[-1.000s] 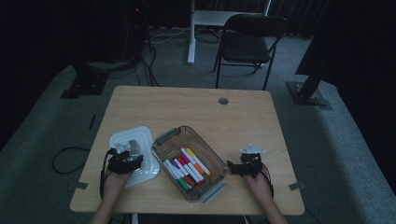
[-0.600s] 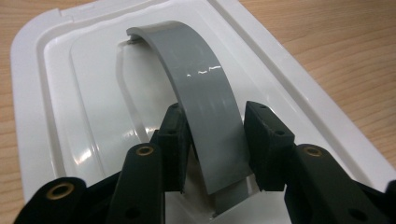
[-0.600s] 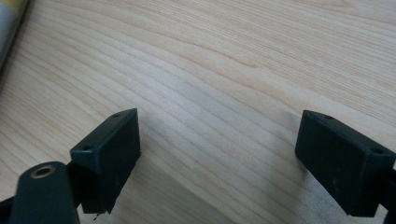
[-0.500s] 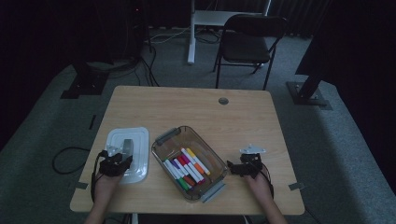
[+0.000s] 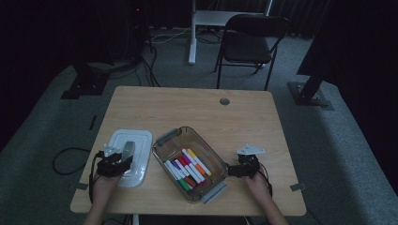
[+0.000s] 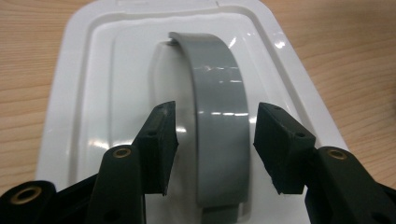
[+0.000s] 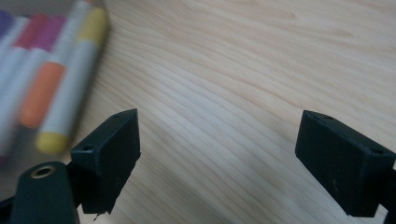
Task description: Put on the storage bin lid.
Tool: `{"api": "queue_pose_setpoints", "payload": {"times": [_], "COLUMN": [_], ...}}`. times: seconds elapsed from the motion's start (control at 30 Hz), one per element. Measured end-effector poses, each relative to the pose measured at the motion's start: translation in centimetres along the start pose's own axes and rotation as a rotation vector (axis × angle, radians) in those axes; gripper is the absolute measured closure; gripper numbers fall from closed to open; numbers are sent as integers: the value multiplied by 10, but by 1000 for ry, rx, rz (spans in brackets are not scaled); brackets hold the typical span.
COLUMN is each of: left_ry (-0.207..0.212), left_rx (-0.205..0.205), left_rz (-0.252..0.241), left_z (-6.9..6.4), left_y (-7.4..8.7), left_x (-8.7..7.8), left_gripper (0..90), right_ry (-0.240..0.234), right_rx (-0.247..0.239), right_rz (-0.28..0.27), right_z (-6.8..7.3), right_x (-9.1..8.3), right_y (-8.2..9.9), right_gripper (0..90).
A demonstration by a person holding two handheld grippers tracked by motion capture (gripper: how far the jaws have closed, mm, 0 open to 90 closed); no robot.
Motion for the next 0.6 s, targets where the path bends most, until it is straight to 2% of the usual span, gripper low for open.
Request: {"api": "queue_pose_setpoints", "payload": {"times": [0.13, 0.2, 0.43, 0.6], "left_ry": [5, -6, 1, 35], "left_rx": [6, 8, -3, -6], "left_rz": [17, 19, 20, 15], "left_z": [-2, -2, 3, 6], "left_y": [0, 0, 1, -1], "left_x": [4, 4, 1, -6], "left_gripper": [551, 670, 682, 686], "right_ry": [-37, -55, -123, -144], "right_rx": [1, -9, -41, -48], "right_rz": [2, 21, 39, 44], "right_z": [5, 8, 19, 22], "right_x": [3, 5, 9, 8], "right_y": [-2, 0, 2, 4], "right_gripper": [135, 135, 134, 143]}}
Point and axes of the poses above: each handheld gripper's, and its own axes: x roughly forward along the jaws, y roughly out of its underside, z roughly to its left, the point moved 2 cm from there along x, roughly forward along the jaws, and after that the axes turned 2 degrees about -z, right-handed, at the moved point
